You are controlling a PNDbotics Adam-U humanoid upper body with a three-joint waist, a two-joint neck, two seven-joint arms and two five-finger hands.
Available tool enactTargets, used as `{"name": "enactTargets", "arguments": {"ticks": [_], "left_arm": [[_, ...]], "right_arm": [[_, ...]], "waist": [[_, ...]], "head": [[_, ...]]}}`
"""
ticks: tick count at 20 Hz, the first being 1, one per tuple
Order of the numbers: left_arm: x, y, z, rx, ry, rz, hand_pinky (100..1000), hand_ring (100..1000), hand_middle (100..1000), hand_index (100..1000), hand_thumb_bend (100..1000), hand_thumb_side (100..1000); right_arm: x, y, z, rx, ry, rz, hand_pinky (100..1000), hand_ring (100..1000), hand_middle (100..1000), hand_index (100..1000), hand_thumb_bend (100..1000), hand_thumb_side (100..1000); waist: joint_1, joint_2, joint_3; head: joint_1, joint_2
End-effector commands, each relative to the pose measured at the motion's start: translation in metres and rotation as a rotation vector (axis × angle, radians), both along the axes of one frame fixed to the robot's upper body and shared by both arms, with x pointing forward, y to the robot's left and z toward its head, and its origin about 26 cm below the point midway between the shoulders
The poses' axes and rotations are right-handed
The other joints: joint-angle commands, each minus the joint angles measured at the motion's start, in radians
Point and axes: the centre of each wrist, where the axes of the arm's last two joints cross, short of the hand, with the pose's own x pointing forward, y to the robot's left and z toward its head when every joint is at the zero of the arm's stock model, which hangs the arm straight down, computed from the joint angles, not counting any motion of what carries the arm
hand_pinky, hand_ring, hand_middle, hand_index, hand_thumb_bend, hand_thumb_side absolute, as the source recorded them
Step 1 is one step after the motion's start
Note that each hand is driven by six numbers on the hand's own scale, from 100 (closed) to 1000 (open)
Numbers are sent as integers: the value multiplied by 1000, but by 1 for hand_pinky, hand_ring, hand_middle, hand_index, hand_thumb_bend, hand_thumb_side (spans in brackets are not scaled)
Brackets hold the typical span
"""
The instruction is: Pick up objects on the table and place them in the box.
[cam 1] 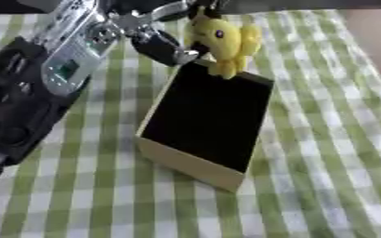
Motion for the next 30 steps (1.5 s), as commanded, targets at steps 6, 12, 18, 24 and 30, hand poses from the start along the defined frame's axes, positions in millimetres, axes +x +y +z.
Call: {"name": "enactTargets", "arguments": {"ticks": [6,12,18,24,30], "left_arm": [[-46,-9,-5,78,24,-48,356,504,536,580,100,100],[-64,-12,-7,106,75,-9,357,503,536,581,100,100],[-59,-18,-17,120,110,21,357,503,535,580,100,100],[-53,-20,-22,115,93,37,362,507,535,583,100,100],[-38,-23,-34,139,88,78,385,521,542,605,100,100]], "right_arm": [[-5,-1,7,-4,-36,-1,765,784,707,868,100,1000],[-5,-1,7,-2,-35,2,766,784,707,868,100,1000],[-5,-1,6,-1,-31,5,765,783,706,868,100,1000],[-5,-1,5,1,-25,7,765,783,705,868,100,1000],[-5,-1,4,3,-20,10,765,782,704,868,100,1000]], "waist": [[-2,-23,2],[-3,-19,-3],[-3,-15,-6],[-4,-11,-5],[-7,-8,-8]], "head": [[-2,8],[0,10],[3,14],[4,13],[8,10]]}}
